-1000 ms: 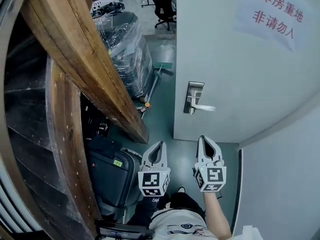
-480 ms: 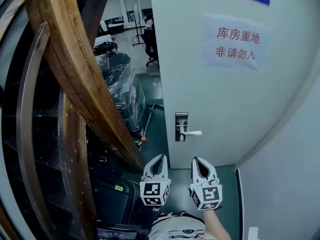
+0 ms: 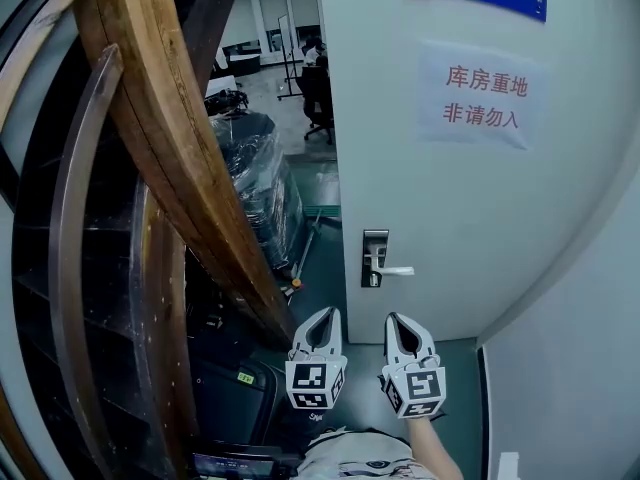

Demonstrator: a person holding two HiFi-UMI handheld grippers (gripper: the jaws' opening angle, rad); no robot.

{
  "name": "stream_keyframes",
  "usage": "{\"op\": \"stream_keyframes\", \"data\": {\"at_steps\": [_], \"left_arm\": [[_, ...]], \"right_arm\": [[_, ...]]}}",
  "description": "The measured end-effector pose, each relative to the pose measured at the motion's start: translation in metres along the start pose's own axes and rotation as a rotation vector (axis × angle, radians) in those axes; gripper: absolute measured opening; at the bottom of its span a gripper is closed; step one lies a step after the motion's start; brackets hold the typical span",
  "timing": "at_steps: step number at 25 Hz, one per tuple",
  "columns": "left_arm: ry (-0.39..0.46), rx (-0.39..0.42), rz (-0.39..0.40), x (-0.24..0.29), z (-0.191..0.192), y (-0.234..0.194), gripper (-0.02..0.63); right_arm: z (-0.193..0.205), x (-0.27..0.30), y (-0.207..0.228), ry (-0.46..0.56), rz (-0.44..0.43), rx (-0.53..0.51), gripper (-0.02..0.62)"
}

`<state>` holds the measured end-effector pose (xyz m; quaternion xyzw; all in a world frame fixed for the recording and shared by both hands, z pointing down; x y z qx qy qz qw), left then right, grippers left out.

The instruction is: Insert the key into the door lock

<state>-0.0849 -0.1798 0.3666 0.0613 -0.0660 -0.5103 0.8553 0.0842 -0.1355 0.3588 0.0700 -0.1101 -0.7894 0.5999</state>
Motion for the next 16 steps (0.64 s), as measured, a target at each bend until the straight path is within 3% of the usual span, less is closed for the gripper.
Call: {"op": "stream_keyframes", "data": {"at_steps": [16], "left_arm": [[-0.021, -0.003, 0.006, 0.0076, 0.0090, 0.0007, 0.003]], "right_arm": [[0.0106, 0.0091, 0.0063, -0.029, 0.010, 0.015, 0.006]]}}
Point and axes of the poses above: the fingertips, and each gripper's own axes: x forward along the fingers, y to its right, z out of its underside, the point moved 8 cm from there along -x, backward along the fingers, and after that the axes turned 13 degrees about x, right-handed, at the moved point
